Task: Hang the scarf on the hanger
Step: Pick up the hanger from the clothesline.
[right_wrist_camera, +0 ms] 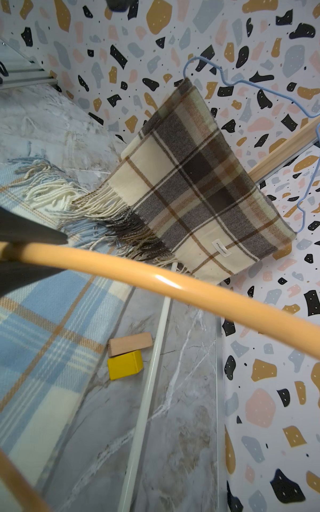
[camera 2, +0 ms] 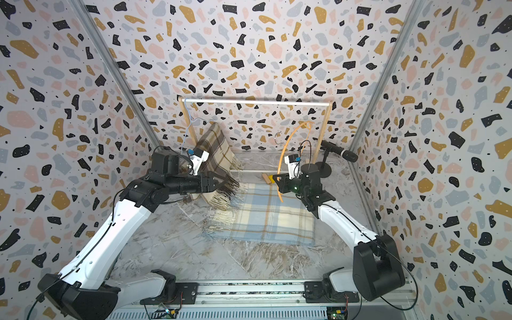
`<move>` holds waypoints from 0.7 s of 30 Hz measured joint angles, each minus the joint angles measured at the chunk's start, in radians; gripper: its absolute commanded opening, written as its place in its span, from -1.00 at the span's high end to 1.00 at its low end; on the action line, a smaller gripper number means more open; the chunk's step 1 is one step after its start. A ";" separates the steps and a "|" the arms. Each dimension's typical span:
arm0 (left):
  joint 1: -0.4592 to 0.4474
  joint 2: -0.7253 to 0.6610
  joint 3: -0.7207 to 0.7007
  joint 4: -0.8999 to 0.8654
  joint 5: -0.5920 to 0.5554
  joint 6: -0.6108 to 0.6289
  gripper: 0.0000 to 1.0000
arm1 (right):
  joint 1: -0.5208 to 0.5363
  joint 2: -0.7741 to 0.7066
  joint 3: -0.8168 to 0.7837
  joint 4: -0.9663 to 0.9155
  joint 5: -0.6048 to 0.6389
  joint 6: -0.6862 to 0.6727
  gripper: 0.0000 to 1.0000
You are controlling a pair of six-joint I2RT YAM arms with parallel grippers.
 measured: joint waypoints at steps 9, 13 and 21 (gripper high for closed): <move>-0.140 0.223 0.223 0.012 -0.014 0.019 -0.30 | 0.163 -0.122 -0.174 -0.095 0.130 -0.099 0.95; -0.175 0.291 0.275 -0.007 -0.014 0.039 -0.27 | 0.204 -0.171 -0.221 -0.146 0.177 -0.123 0.94; -0.200 0.382 0.307 -0.047 0.003 0.057 -0.11 | 0.274 -0.233 -0.229 -0.204 0.270 -0.165 0.93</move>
